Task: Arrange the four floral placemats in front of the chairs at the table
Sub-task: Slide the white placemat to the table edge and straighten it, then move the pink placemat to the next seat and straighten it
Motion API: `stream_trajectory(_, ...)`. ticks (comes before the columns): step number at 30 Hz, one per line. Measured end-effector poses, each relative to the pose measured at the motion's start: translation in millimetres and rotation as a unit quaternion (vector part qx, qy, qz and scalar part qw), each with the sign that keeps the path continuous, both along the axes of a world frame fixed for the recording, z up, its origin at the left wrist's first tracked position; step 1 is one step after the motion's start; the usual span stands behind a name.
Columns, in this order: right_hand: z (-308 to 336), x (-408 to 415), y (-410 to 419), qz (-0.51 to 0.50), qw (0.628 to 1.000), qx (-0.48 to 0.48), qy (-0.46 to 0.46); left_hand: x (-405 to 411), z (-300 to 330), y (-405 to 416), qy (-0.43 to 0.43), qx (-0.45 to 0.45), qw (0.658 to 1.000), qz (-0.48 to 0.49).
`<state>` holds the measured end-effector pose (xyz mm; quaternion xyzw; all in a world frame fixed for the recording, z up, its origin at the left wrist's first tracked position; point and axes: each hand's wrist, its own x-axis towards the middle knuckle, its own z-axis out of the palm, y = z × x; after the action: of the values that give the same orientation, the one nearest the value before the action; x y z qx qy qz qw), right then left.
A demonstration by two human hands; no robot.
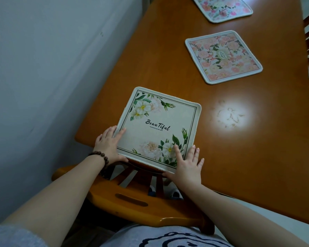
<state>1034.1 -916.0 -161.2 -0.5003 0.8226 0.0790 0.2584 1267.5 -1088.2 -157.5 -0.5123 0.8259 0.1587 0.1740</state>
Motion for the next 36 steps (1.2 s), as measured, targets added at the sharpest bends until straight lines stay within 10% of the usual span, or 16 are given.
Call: stream_trajectory(36, 23, -137, 71, -0.236, 0.968, -0.070, 0.042, -238, 36, 73, 0.100, -0.001, 0.988, -0.119)
